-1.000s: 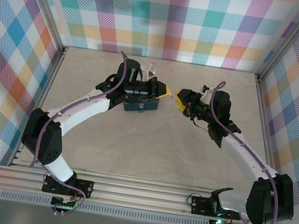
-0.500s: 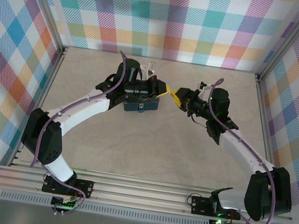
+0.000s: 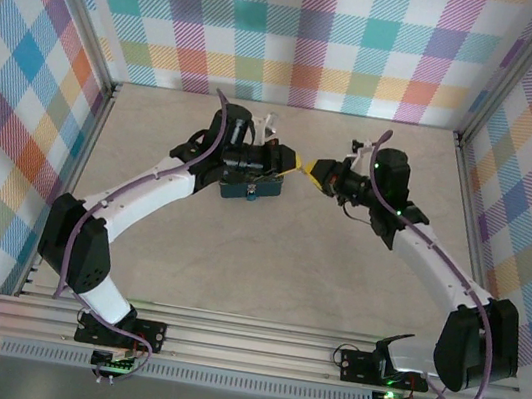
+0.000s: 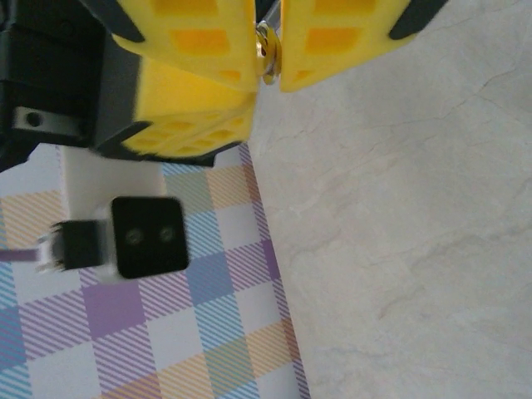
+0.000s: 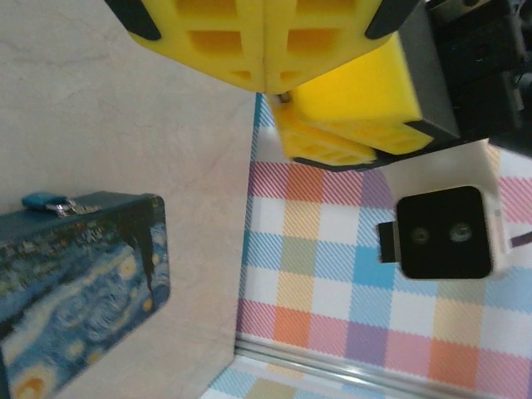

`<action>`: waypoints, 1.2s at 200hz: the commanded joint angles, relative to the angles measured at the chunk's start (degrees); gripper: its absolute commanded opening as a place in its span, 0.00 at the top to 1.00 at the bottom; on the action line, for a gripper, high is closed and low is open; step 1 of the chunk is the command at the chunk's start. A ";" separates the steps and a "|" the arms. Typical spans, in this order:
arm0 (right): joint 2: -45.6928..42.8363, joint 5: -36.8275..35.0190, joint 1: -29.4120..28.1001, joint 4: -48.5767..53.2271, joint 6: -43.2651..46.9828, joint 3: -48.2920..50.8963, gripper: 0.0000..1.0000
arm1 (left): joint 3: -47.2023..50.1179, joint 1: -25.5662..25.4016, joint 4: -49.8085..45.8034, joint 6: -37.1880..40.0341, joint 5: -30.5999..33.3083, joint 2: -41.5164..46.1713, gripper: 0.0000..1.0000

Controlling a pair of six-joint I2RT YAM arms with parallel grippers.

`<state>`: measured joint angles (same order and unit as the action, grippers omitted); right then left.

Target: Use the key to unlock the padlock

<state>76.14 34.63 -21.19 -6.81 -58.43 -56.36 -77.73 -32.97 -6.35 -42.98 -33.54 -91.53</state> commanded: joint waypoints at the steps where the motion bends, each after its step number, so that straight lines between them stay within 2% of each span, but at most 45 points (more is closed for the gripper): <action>1: 0.12 6.96 0.78 13.05 18.71 -8.85 1.00 | -4.01 -0.44 -6.97 8.73 -2.60 1.91 0.72; 24: 5.31 9.57 0.80 40.58 44.64 -23.13 1.00 | -4.81 1.11 -10.04 14.75 -6.71 3.37 0.64; 40: 8.75 9.74 0.76 55.29 59.45 -30.61 1.00 | -5.29 1.68 -12.15 19.70 -11.09 4.17 0.62; 56: 10.23 9.03 0.71 63.25 69.61 -34.88 1.00 | -6.97 1.68 -16.71 25.54 -13.84 4.34 0.62; 79: 9.94 9.47 0.76 64.94 74.59 -36.37 1.00 | -8.18 1.68 -20.46 31.42 -17.39 4.18 0.62; 102: 8.83 11.31 0.74 60.33 72.12 -35.29 1.00 | -6.23 1.60 -15.89 30.09 -20.64 4.31 0.62; 118: 7.76 11.65 0.71 54.40 66.93 -32.78 1.00 | -3.80 1.59 -12.61 28.63 -19.00 4.77 0.66; 140: 6.17 3.03 0.72 47.05 56.84 -26.72 1.00 | -3.43 1.59 -16.95 28.84 -13.18 3.86 0.71; 151: 5.93 -1.78 0.71 45.41 52.57 -23.46 1.00 | -3.25 1.59 -19.15 28.59 -10.79 3.25 0.66; 171: 6.68 -8.18 -0.26 45.29 46.91 -19.05 0.84 | -0.91 1.59 -20.48 28.49 -6.94 3.16 0.62; 202: 10.21 -18.54 -3.64 45.14 38.25 -13.56 0.73 | 2.20 1.34 -22.87 26.88 -0.47 1.68 0.65; 240: 23.32 -26.33 -8.23 53.33 29.25 -20.01 0.61 | 3.47 0.11 -25.06 24.53 6.71 -0.37 0.66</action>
<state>92.42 15.77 -27.07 41.10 -20.45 -71.77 -75.11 -32.21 -28.75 -16.56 -33.21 -90.65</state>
